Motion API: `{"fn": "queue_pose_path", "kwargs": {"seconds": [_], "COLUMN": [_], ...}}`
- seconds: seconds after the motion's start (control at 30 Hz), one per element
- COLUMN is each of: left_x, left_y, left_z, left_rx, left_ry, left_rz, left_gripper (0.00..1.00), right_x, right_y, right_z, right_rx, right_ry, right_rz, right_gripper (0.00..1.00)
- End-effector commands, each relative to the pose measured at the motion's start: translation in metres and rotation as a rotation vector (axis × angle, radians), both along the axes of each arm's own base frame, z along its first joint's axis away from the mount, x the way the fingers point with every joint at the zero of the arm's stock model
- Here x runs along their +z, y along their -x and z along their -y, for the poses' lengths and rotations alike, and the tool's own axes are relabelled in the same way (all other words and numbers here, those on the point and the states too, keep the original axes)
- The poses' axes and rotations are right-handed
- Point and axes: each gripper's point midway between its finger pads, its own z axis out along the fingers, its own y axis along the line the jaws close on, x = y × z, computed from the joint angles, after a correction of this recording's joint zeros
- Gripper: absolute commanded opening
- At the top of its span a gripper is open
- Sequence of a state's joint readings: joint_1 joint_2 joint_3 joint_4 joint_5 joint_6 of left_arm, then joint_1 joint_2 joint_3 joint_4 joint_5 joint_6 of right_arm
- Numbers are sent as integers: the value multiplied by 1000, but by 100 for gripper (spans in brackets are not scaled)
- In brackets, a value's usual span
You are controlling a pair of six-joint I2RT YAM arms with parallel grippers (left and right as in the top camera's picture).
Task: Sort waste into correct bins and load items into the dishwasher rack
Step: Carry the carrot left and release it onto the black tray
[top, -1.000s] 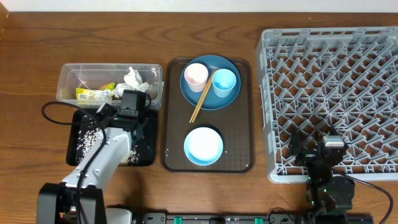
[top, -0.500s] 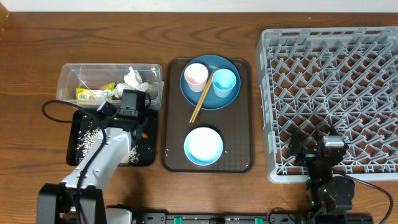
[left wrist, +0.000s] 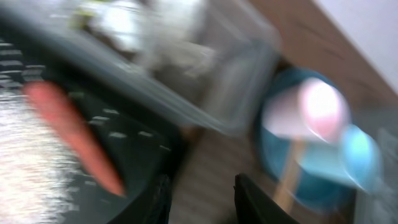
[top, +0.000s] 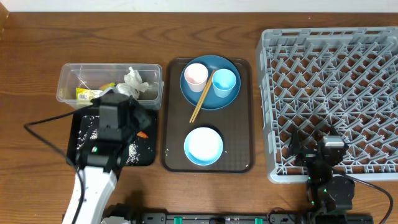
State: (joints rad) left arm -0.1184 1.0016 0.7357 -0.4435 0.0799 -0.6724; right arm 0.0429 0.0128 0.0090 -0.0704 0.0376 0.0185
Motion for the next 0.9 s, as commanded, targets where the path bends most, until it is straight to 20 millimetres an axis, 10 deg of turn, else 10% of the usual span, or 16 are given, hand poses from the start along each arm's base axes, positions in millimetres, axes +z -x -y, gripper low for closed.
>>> {"fn": "queue_pose_path", "kwargs": {"seconds": [0.0, 0.87], "left_x": [29, 101], "left_y": [10, 29], "left_z": [38, 47], "left_rx": [-254, -393], "left_ry": [78, 41], "left_rz": [77, 15], "left_gripper": [35, 35], "right_x": [-2, -2], "right_y": [0, 0], "right_z": [-2, -2], "right_rx": [6, 6], "right_ry": [-3, -3], "right_rz": [-5, -5], "right_gripper": [99, 99]}}
